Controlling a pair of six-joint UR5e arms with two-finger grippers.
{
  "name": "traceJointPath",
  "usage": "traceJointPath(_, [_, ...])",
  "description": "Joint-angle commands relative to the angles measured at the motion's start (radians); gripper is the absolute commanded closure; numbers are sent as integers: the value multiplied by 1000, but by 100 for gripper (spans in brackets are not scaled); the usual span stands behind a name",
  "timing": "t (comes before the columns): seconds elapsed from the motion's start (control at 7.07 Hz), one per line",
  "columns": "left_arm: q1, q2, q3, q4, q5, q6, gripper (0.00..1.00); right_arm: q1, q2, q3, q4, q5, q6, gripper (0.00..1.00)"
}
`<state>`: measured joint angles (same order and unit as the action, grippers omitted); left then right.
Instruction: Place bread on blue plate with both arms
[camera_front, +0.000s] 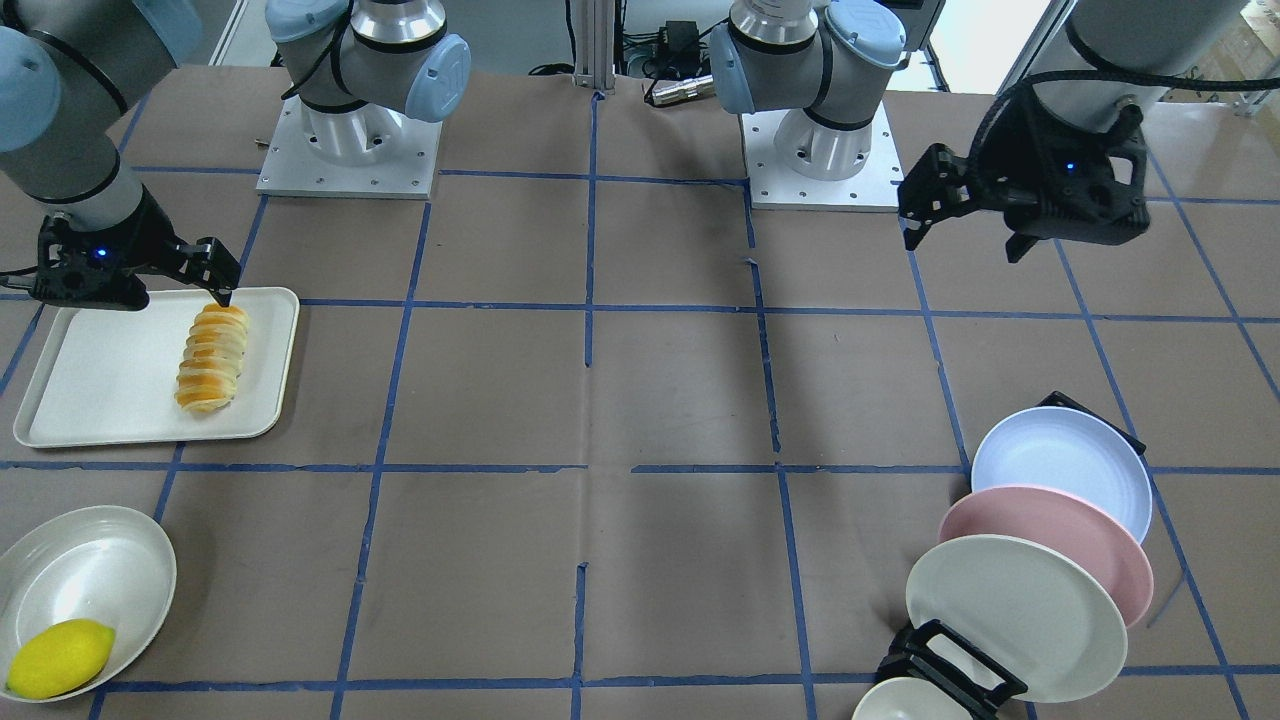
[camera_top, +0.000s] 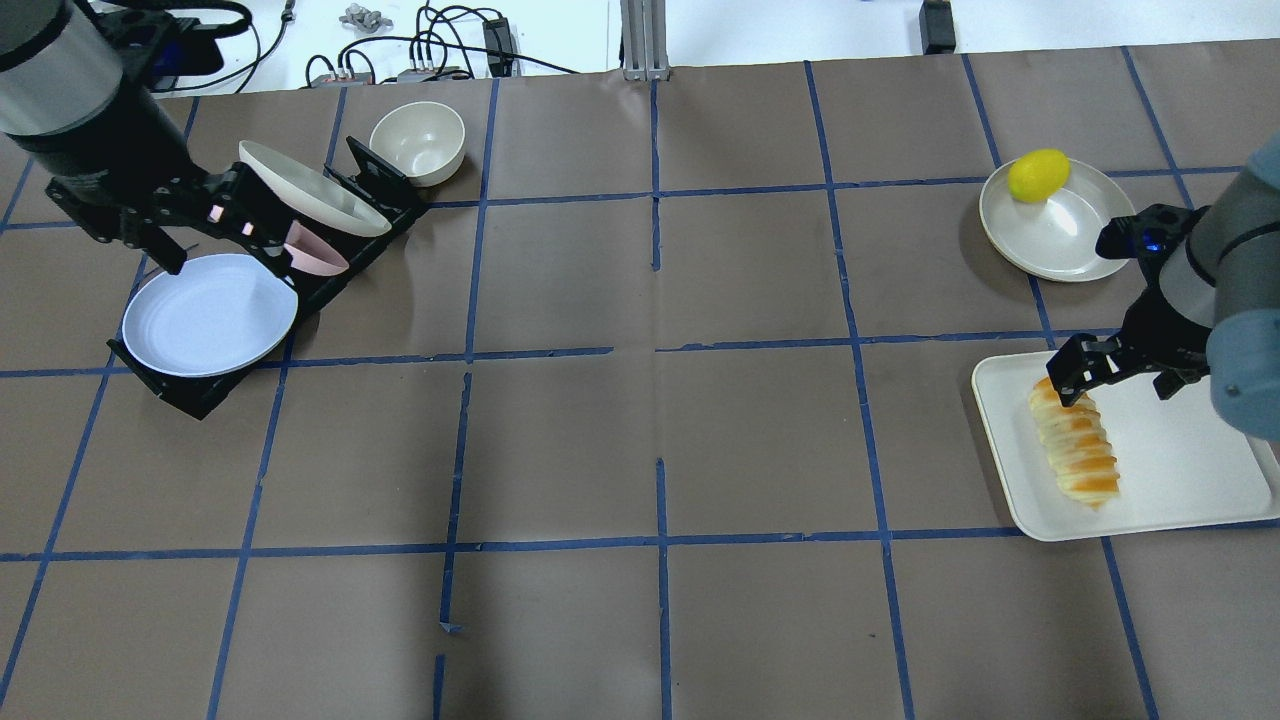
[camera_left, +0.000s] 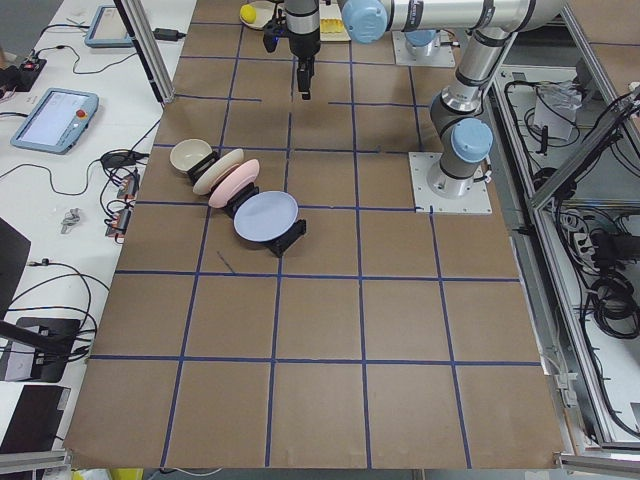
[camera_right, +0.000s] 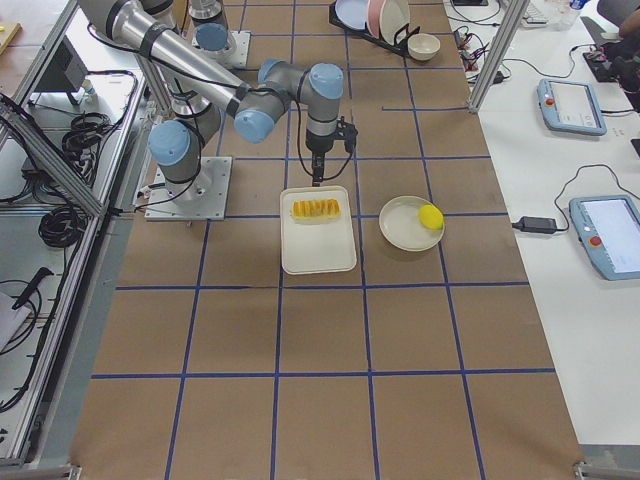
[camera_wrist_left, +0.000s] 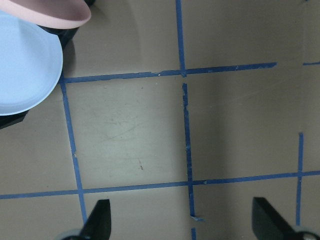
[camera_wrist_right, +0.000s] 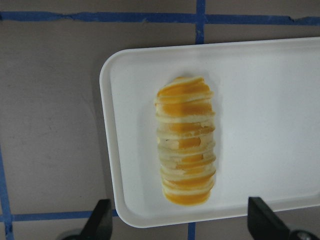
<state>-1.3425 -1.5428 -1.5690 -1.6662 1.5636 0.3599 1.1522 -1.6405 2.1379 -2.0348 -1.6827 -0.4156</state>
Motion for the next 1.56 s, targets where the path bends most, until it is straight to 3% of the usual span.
traceJointPath(0.0, [176,-32,1,8,-1,292,0,-23,81,66,-111,-9,-2,3])
traceJointPath(0.28, [296,-94,9,11,-13,431,0,-78,191,59,-180,-8,-3,1])
traceJointPath(0.57, [313,-149,9,67,-13,491,0,-78,199,68,-238,-5,-3,1])
traceJointPath(0.85, [391,-283,39,166,-26,579,0,-78,237,66,-243,4,-2,2])
traceJointPath(0.99, [432,-369,85,169,-90,608,0,-78,241,68,-243,8,-2,2])
traceJointPath(1.27, [431,-538,246,171,-94,610,0,-77,245,70,-243,11,0,5])
traceJointPath(1.41, [425,-593,271,171,-97,613,0,-77,245,74,-243,29,0,5])
